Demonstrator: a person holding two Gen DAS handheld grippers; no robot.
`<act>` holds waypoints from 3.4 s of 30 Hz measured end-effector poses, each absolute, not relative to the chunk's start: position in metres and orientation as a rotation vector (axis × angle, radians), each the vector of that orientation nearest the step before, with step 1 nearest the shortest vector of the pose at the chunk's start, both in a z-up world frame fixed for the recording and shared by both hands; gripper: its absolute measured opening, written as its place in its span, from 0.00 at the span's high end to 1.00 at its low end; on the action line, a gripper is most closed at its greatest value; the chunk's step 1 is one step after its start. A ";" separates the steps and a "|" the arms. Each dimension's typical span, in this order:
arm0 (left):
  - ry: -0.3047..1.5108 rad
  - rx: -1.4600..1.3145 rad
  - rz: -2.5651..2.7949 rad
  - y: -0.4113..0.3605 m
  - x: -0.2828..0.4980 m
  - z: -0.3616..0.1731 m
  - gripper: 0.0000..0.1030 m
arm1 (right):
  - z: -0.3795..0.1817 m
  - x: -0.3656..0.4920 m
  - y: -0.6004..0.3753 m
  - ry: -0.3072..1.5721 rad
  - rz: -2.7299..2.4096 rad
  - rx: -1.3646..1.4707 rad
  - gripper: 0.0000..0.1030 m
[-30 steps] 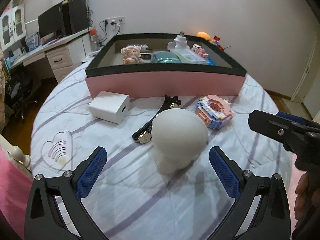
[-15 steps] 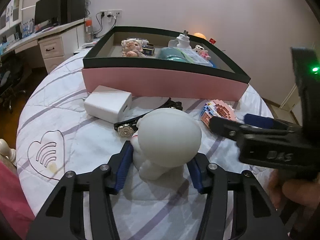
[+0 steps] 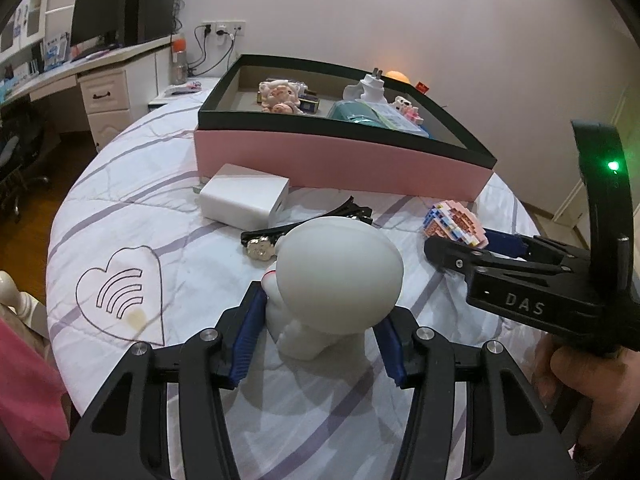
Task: Organize rigid objects
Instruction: 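Grasp the white round-headed figure with the left tool while the right tool grasps the block ring, then carry white figure and block ring into the tray and release both, then withdraw both tools from the tray back over the bed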
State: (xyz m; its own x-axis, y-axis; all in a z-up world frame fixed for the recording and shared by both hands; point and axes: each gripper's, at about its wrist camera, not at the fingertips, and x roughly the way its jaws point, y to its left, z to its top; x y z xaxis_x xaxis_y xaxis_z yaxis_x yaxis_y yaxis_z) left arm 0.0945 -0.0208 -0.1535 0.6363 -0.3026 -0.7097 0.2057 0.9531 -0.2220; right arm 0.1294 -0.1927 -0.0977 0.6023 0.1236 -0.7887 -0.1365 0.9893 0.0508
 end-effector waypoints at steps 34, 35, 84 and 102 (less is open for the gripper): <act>0.635 -0.074 -0.283 -0.011 0.193 -0.046 0.49 | 0.020 0.185 -0.187 0.708 0.195 -0.028 0.35; 0.642 -0.073 -0.284 -0.013 0.201 -0.049 0.49 | 0.019 0.191 -0.188 0.713 0.192 -0.027 0.35; 0.608 -0.050 -0.115 0.017 0.125 -0.035 0.00 | 0.025 0.131 -0.201 0.672 0.142 0.144 0.00; 0.607 -0.082 -0.117 0.028 0.038 -0.035 0.00 | 0.030 0.031 -0.180 0.642 0.173 0.132 0.00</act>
State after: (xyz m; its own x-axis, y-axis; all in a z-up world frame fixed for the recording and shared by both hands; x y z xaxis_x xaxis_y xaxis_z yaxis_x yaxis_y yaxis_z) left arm 0.0385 0.0284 -0.0354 0.8151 -0.1339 -0.5636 0.0857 0.9901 -0.1112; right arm 0.0315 -0.1799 0.0299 0.7874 0.2012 -0.5827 -0.1198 0.9772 0.1755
